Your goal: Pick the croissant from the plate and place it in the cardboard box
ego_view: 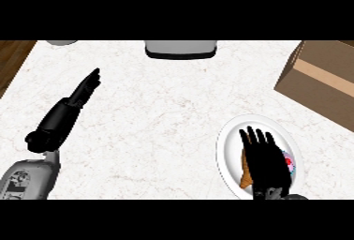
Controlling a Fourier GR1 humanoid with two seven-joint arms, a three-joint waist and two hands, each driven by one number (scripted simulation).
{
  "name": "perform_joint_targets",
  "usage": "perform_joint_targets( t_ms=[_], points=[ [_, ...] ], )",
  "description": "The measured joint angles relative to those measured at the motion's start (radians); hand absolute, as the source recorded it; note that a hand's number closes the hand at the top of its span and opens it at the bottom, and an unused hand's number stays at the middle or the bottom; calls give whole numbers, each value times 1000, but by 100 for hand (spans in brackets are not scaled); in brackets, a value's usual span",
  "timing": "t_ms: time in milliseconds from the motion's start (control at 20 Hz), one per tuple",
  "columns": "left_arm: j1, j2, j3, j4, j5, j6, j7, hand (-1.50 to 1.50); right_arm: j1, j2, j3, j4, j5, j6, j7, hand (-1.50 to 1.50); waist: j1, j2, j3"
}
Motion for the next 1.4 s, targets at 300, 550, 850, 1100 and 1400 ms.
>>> perform_joint_targets(
  t_ms=[300, 550, 850, 1100, 1400],
  points=[
    [-12, -10, 20, 21, -11, -17, -12, 0, -24, -6, -9, 98, 32, -72, -137, 150, 1, -2, -3],
    [17, -10, 29, -19, -13, -35, -7, 0, -39, -26, -5, 110, 88, -151, -231, 150, 2, -5, -6],
    [2, -27, 33, -11, -28, -37, -2, 0, -55, -26, 3, 126, 131, -229, -339, 150, 2, -4, -6],
    [-4, -25, 34, 0, -31, -44, -15, 0, -124, -63, -53, 152, -48, -258, -633, 150, 14, 4, -1],
    [-4, -21, 45, 0, -29, -49, -6, 0, -183, -146, -170, 121, -189, -304, -906, 150, 5, 1, 0]
  ],
)
